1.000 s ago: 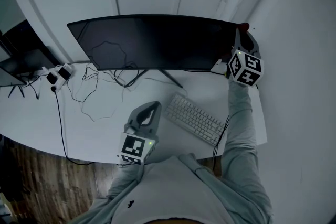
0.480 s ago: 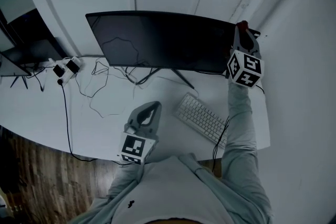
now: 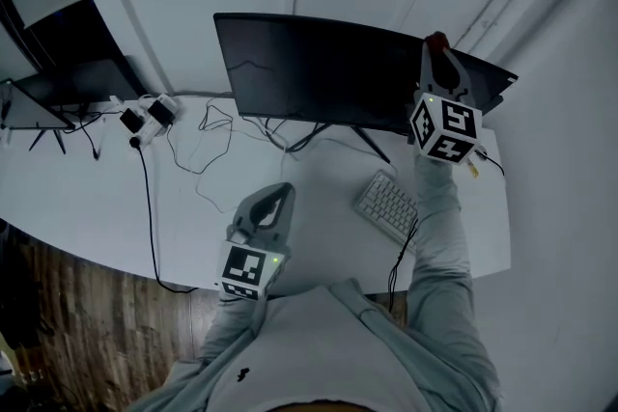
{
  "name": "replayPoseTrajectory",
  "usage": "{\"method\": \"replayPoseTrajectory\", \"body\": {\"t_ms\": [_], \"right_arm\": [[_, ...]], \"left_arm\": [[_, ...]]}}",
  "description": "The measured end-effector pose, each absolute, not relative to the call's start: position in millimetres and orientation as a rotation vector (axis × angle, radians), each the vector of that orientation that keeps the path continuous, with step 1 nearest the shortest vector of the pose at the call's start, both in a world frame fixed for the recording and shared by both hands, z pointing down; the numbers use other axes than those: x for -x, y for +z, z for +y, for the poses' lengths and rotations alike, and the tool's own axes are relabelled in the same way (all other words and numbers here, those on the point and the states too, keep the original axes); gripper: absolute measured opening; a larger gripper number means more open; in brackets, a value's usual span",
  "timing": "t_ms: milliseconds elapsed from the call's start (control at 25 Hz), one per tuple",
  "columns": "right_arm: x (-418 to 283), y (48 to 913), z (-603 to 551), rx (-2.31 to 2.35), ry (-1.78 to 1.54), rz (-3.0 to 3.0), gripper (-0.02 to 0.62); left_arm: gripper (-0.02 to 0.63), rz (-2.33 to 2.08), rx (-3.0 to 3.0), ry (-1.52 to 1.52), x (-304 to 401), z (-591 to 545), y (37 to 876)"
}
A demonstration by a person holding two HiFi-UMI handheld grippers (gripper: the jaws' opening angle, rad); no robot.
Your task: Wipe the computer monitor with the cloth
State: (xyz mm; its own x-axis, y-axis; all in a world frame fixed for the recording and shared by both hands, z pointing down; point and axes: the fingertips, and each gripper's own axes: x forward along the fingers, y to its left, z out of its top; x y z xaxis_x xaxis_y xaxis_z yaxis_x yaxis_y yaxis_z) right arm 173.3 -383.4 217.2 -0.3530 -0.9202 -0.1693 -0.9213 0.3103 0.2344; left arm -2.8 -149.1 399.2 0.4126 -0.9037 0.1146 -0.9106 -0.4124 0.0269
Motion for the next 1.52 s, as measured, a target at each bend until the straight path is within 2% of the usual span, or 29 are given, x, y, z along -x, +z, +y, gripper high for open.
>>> {"method": "replayPoseTrajectory", "body": {"t_ms": [1000,1280,1520], "right_arm": [[136.5,211.3,-343.0,1.396,0.597,2.779,0.035],[188.9,210.7,-334.5,1.314,0.597,2.817,0.035],[199.5,212.6,-331.2,1.302,0.570,2.824,0.035]], "left_arm": [[0.020,-1.831,-2.431,0.072,205.6,-113.0,409.5],[0.020,-1.906,-2.373,0.067,242.2,-98.9,409.7],[0.020,-1.929,-2.363,0.068,253.9,-90.5,407.6]]}}
